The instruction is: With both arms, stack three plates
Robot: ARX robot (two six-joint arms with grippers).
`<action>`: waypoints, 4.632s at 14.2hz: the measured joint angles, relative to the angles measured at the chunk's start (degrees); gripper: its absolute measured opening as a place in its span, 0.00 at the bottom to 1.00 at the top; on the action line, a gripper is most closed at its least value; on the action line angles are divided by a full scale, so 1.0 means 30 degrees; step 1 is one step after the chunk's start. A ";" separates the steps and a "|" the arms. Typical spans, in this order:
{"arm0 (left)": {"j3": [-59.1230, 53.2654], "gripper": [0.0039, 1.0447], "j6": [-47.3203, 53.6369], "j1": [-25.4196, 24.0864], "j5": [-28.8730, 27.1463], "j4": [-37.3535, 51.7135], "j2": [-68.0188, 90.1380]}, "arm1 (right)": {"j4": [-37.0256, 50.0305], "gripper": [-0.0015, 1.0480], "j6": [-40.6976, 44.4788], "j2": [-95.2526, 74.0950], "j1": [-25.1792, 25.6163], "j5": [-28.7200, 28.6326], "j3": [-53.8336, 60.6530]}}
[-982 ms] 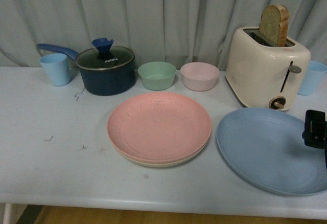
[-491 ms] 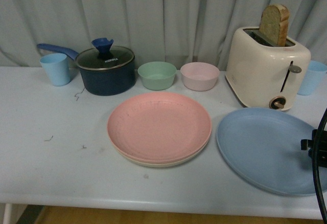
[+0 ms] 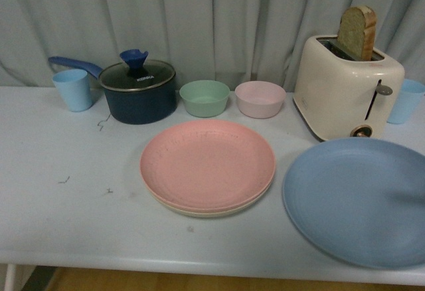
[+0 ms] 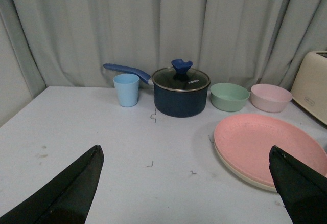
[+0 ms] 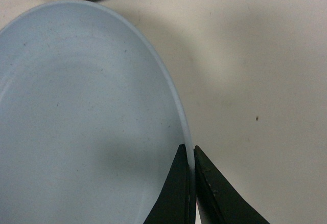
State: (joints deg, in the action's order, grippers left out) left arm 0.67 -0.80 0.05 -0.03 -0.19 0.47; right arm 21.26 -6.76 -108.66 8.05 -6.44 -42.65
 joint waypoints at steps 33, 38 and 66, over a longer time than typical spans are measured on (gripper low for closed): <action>0.0000 0.94 0.0000 0.0000 0.0007 0.0000 0.0000 | -0.6295 0.61 -0.9311 -0.4554 -0.8772 0.0867 -1.0280; 0.0000 0.94 0.0000 0.0000 0.0015 -0.0007 0.0000 | 0.7409 0.31 0.1486 1.2182 -0.6892 0.6477 0.4240; 0.0000 0.94 0.0000 0.0000 0.0007 0.0000 0.0000 | -0.7147 0.85 0.2208 3.6137 -0.2681 0.2149 1.3996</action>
State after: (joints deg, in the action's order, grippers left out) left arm 0.67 -0.80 0.05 -0.01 -0.19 0.47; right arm -0.19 -0.14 -0.25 0.01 0.01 -0.67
